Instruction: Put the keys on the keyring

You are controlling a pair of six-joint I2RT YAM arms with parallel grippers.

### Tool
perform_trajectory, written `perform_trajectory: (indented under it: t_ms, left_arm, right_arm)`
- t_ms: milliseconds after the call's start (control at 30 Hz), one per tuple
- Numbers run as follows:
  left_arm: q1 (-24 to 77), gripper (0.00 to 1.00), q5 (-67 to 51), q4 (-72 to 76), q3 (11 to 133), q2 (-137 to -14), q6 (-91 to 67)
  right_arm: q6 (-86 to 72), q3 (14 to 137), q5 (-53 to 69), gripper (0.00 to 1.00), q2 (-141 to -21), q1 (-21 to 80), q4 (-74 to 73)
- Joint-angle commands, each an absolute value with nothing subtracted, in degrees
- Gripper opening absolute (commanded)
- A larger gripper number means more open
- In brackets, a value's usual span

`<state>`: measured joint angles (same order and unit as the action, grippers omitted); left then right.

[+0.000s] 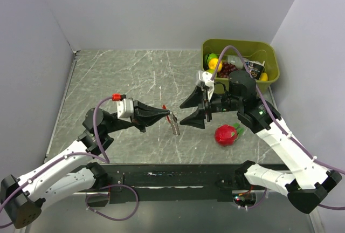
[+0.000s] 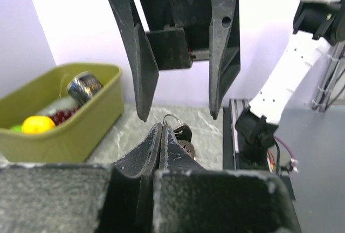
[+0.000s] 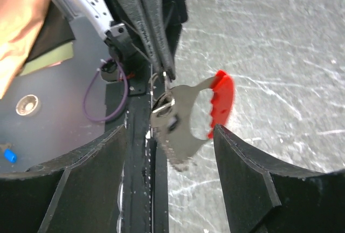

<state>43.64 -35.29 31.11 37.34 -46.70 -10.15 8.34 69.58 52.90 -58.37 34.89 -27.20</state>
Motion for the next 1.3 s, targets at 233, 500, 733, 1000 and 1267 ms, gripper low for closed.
perform_trajectory:
  t_ms: [233,500,733,1000,1267]
  left_arm:
    - [43.6,0.01,-34.4,48.2,35.7,-48.1,-13.2]
    - [43.5,0.01,-34.9,46.8,36.1,-49.0,-11.6]
    - [43.6,0.01,-35.8,44.9,36.7,-49.0,-10.7]
    - [43.6,0.01,-36.4,43.3,37.2,-48.8,-9.8]
    - [43.5,0.01,-36.3,42.8,37.3,-48.1,-9.1]
  right_arm:
    - [3.3,71.3,59.8,0.68,-58.8,34.5,-19.2]
    - [2.3,72.1,59.9,0.51,-60.2,34.5,-19.1]
    - [1.8,72.2,58.6,0.41,-60.6,34.5,-19.0]
    - [1.6,72.5,56.9,0.23,-61.0,34.5,-19.7]
    - [2.6,72.0,55.3,0.00,-61.4,34.5,-21.0]
